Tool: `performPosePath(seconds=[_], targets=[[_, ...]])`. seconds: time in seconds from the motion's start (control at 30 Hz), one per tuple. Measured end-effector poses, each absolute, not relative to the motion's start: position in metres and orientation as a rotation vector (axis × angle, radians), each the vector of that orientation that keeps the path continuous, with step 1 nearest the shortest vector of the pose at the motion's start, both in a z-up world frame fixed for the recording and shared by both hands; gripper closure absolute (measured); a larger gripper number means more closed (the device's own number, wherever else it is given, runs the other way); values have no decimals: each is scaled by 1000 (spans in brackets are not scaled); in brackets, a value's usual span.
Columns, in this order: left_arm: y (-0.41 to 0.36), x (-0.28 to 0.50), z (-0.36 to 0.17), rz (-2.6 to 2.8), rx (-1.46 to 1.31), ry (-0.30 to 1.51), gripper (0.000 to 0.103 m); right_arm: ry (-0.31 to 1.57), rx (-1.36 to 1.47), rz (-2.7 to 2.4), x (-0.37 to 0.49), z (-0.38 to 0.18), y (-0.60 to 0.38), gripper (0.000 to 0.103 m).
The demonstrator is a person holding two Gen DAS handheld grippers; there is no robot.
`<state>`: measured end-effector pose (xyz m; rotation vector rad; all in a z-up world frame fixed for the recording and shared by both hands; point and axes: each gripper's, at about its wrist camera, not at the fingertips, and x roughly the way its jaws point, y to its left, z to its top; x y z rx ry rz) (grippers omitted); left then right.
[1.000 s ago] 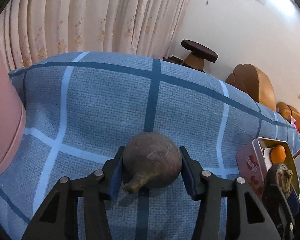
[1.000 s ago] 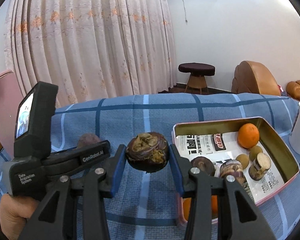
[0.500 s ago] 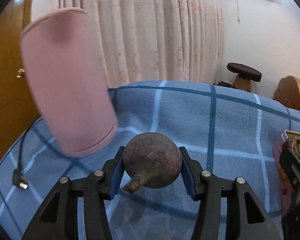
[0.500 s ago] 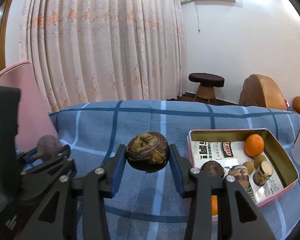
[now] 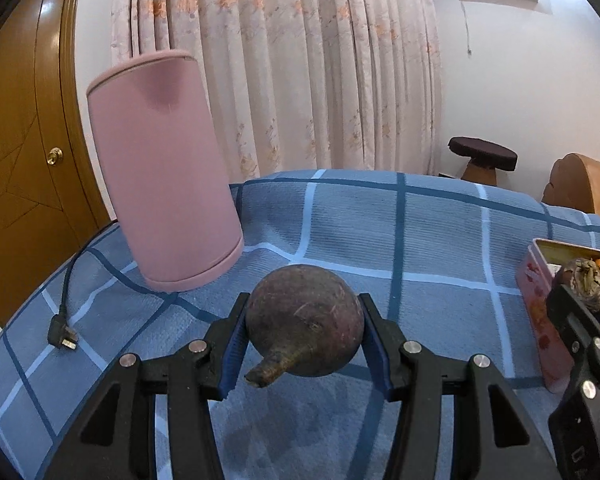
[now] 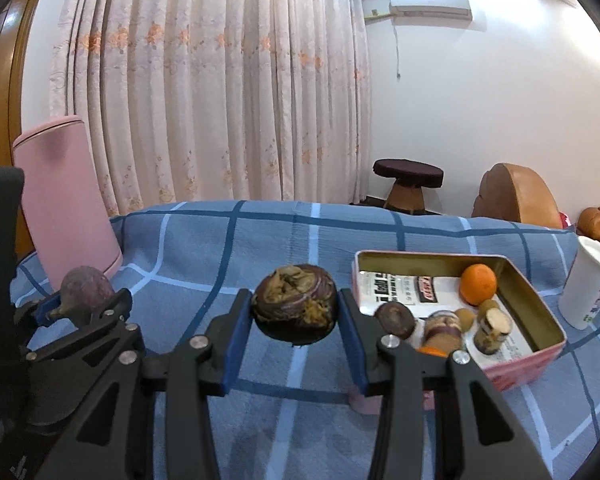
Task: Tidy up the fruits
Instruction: 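Carry the purple-red fruit and brown spiky fruit into the pink tin and release both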
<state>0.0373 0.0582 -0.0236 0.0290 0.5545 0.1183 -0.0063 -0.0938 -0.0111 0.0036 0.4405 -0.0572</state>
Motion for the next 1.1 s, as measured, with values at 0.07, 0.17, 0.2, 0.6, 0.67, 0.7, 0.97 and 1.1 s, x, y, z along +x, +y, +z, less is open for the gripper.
performPosePath(seconds=[0.07, 0.17, 0.2, 0.6, 0.67, 0.7, 0.97, 1.1], targets=[[55, 31, -23, 112, 26, 548, 49, 440, 2, -59, -10, -11, -97, 58], [51, 22, -22, 106, 26, 535, 49, 436, -1, -63, -17, -10, -102, 58], [49, 19, -21, 104, 27, 531, 49, 437, -3, -63, -18, -10, -103, 58], [19, -2, -19, 28, 39, 516, 49, 429, -18, -61, -45, -9, -128, 57], [15, -5, -18, 16, 41, 517, 49, 434, -10, -62, -49, -9, -134, 57], [12, -6, -18, 8, 40, 519, 49, 437, -7, -61, -49, -10, -137, 57], [-14, -15, -18, -48, 58, 521, 49, 441, 5, -78, -63, -10, -163, 57], [-27, -19, -17, -73, 64, 520, 50, 438, 6, -88, -68, -9, -174, 57]])
